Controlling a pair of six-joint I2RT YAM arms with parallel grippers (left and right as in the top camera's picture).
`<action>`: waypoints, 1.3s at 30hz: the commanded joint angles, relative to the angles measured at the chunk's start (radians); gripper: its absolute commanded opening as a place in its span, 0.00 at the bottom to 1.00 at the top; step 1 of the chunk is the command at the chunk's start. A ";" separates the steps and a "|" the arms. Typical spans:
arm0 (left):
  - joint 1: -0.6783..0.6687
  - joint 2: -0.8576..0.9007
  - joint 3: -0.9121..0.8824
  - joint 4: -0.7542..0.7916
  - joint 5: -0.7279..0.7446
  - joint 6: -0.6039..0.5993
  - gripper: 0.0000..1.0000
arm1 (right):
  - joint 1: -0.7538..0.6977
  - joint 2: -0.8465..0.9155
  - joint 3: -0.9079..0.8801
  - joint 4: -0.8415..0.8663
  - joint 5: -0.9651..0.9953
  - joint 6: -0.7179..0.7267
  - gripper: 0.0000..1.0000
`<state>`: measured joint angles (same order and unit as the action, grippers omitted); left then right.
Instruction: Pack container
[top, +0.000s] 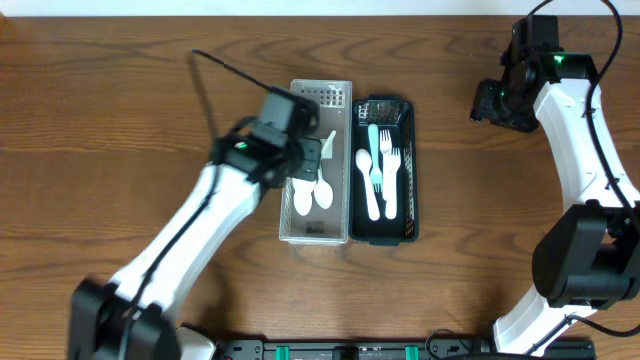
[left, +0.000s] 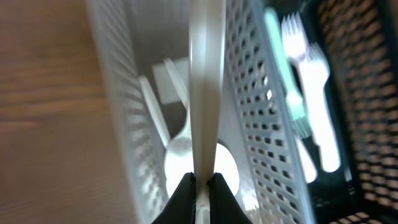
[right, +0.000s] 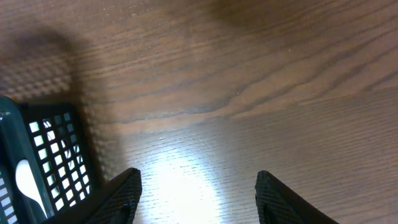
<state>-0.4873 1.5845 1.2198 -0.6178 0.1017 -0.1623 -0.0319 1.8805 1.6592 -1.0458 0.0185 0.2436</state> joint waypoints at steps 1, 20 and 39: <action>-0.019 0.067 0.000 0.007 -0.011 0.012 0.06 | -0.009 -0.008 -0.003 0.002 0.007 -0.013 0.62; 0.094 -0.021 0.111 0.013 -0.171 0.058 0.98 | -0.009 -0.008 -0.003 0.227 0.007 -0.030 0.99; 0.516 -0.138 0.091 0.106 -0.174 0.166 0.98 | 0.034 -0.130 -0.008 0.375 0.159 -0.196 0.99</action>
<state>0.0311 1.5169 1.3140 -0.5171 -0.0601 -0.0605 -0.0013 1.8408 1.6516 -0.6548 0.1467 0.0654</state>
